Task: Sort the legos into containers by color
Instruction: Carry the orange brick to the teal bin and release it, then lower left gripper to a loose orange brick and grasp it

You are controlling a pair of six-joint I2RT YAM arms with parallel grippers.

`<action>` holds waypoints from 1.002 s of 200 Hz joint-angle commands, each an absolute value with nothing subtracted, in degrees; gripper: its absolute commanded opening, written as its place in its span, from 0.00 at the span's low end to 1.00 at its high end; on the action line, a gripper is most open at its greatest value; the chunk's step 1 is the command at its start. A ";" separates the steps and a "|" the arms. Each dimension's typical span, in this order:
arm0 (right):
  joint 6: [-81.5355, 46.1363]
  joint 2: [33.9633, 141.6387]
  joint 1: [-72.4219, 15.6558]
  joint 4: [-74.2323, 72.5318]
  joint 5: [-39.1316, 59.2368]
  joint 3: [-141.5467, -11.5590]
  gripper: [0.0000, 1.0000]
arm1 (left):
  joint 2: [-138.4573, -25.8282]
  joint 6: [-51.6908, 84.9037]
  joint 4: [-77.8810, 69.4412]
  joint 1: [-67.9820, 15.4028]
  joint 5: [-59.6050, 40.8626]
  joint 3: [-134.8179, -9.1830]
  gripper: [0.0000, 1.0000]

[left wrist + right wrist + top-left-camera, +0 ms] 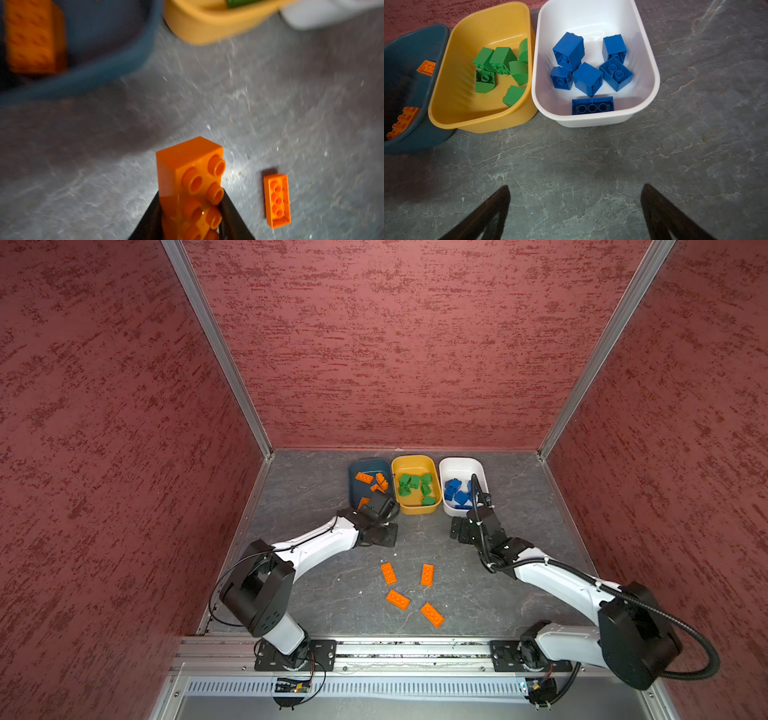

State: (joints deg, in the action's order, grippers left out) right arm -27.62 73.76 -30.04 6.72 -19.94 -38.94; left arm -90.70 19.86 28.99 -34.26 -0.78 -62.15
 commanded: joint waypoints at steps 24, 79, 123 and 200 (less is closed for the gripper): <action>-27.77 74.64 -29.62 5.71 -20.44 -41.17 0.99 | -97.14 27.34 25.15 -25.65 3.47 -70.26 0.32; -27.86 74.13 -29.62 6.42 -20.30 -40.76 0.99 | -102.80 28.58 29.50 -25.92 4.95 -76.91 0.79; -27.96 74.71 -29.62 5.72 -19.91 -40.38 0.99 | -93.12 32.85 40.01 -34.17 13.58 -69.13 0.94; -26.55 78.05 -29.62 3.70 -18.31 -42.67 0.99 | -96.17 43.78 44.31 -47.44 2.46 -59.05 0.88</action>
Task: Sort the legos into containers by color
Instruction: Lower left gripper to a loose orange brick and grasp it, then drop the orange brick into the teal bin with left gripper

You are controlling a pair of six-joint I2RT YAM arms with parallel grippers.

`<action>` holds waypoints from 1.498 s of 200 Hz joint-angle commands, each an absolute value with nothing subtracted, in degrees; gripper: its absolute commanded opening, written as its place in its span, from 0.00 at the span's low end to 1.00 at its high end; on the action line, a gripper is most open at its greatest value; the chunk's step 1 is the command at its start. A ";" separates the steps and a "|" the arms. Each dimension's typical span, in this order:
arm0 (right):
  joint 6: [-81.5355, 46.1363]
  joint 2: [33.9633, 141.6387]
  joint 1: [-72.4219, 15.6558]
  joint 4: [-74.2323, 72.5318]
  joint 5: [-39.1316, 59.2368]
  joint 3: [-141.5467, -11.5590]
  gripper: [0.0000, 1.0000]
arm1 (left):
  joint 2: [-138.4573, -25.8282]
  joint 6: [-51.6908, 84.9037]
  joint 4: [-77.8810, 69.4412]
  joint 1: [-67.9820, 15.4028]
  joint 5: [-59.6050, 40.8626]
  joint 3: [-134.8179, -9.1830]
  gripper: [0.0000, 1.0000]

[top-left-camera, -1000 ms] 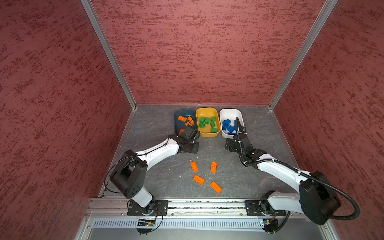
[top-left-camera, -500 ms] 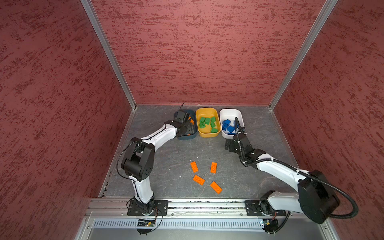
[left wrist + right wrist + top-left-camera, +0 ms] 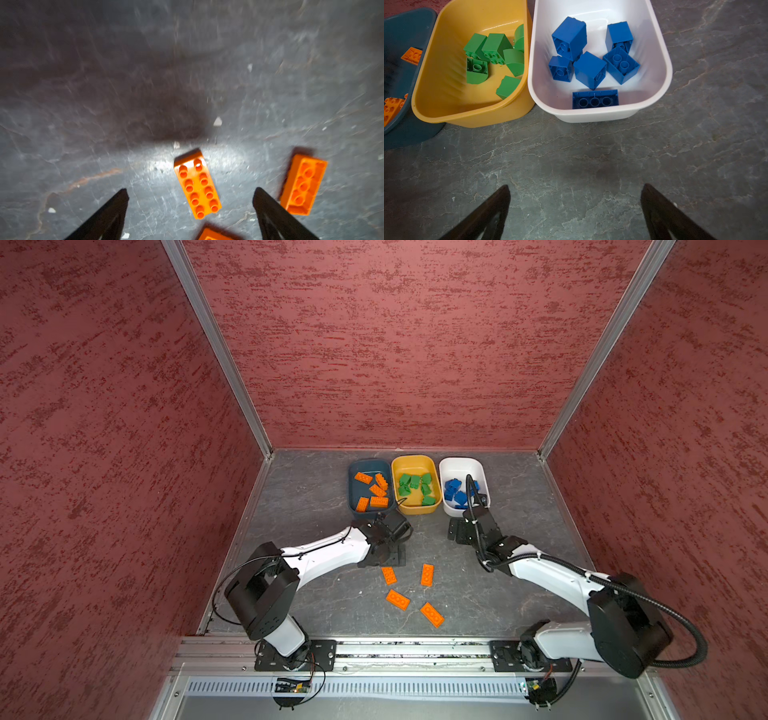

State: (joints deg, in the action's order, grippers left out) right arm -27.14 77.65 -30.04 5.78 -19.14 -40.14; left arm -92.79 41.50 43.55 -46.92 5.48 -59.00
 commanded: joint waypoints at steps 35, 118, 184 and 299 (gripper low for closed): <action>-27.16 77.21 -29.62 3.60 -18.37 -41.77 0.99 | -101.66 41.07 42.28 -47.57 1.10 -59.48 0.69; -26.85 76.26 -29.62 5.10 -19.16 -41.42 0.99 | -98.09 31.80 44.31 -42.15 9.25 -68.32 0.26; -26.36 75.17 -29.62 3.64 -16.97 -40.68 0.99 | -108.66 23.69 35.18 -26.80 14.92 -86.95 0.36; -34.92 68.82 -28.96 2.95 -20.87 -33.16 0.99 | -102.64 18.52 36.45 -45.29 2.91 -77.80 1.00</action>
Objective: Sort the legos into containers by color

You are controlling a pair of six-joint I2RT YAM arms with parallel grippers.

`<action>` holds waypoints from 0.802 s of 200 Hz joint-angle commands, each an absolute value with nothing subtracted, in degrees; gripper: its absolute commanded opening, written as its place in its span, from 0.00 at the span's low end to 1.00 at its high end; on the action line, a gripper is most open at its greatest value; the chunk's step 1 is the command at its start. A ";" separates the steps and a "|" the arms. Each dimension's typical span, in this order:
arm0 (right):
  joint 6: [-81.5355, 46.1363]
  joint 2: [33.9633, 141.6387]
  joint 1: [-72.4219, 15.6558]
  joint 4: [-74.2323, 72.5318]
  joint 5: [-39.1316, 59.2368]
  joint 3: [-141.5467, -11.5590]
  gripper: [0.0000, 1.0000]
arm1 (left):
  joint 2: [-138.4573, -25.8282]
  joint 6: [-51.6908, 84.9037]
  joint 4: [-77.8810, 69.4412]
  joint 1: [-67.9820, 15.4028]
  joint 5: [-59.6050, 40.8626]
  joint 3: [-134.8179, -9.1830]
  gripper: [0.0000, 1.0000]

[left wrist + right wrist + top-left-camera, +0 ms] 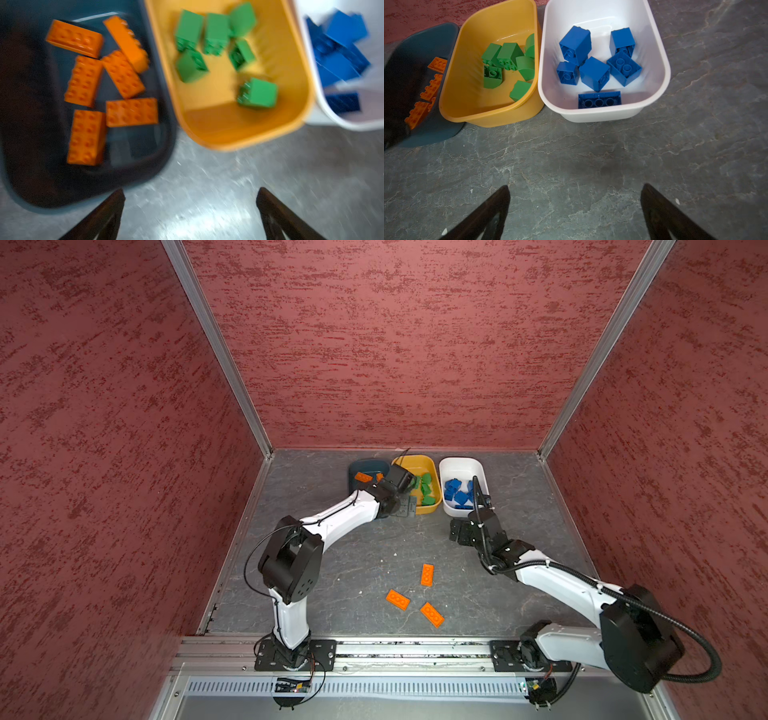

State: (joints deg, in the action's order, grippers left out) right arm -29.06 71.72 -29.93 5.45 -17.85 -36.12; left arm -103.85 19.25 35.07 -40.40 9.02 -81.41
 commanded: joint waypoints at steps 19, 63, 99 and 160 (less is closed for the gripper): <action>-39.29 66.46 -27.58 1.94 -22.05 -30.49 0.99 | -103.86 19.47 38.20 -50.30 -0.39 -76.61 1.00; -39.42 61.91 -25.99 2.70 -23.11 -28.04 0.99 | -109.56 13.24 42.59 -57.16 -2.70 -79.10 0.94; -38.16 60.23 -26.00 3.78 -23.82 -27.88 0.99 | -114.22 12.00 45.35 -57.89 0.26 -80.51 0.84; -29.86 59.56 -26.07 5.84 -10.95 -28.09 0.99 | -116.46 14.42 43.57 -57.53 2.75 -79.70 0.34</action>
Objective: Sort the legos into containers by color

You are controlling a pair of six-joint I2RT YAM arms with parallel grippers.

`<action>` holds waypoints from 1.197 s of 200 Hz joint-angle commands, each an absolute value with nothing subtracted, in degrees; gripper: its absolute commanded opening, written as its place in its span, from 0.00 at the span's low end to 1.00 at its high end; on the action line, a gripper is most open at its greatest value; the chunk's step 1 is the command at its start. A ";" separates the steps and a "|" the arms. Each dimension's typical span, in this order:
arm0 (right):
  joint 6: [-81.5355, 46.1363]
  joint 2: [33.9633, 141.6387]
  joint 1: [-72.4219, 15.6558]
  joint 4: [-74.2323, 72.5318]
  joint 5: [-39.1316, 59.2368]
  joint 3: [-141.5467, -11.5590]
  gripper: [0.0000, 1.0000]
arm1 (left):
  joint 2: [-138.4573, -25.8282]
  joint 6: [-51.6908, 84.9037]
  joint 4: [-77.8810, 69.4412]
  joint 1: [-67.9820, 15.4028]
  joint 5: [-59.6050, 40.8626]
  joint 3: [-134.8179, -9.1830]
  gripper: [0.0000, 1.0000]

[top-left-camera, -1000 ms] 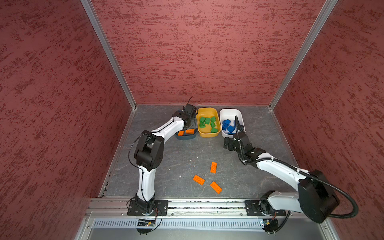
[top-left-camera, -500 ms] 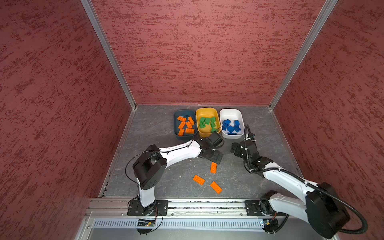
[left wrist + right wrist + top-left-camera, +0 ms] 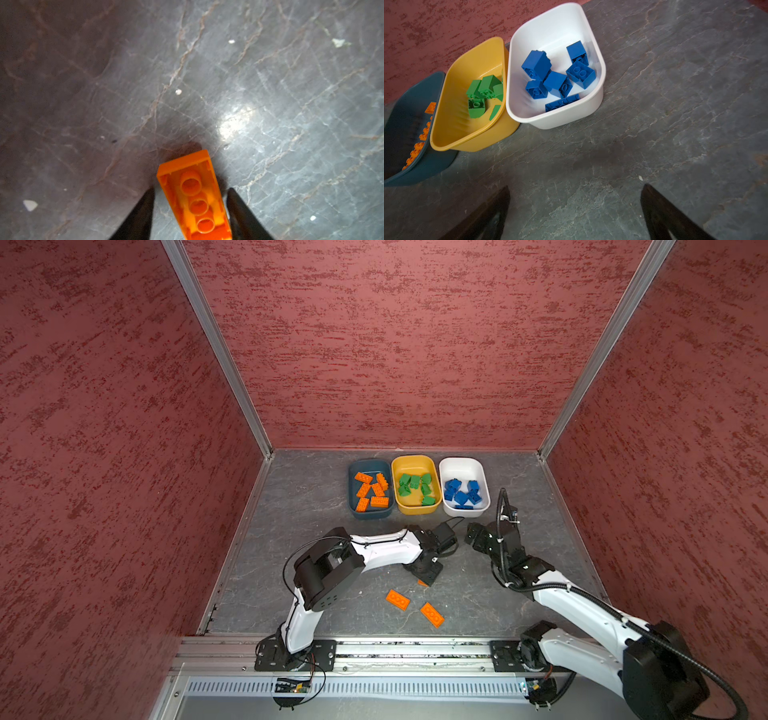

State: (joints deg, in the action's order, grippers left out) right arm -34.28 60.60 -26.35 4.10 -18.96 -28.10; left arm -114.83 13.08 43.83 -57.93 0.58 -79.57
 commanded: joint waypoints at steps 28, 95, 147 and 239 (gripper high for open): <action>-28.54 56.48 -28.68 12.90 2.83 -27.69 0.99 | -109.83 15.68 39.66 -53.41 4.00 -75.97 0.26; -28.70 58.40 -51.51 22.00 5.45 -27.56 0.97 | -100.85 18.16 31.80 -29.55 13.01 -81.83 0.28; -25.40 69.21 -63.29 25.05 3.45 -31.91 0.88 | -112.60 23.39 34.89 -23.58 10.99 -94.10 0.63; -26.26 79.42 -68.12 30.78 -8.82 -37.53 0.42 | -90.26 23.16 27.51 -25.12 7.32 -71.23 1.00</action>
State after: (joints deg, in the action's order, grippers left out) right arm -24.71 79.72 -67.79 27.09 -1.63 -36.93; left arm -97.27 23.16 30.11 -25.67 6.98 -75.81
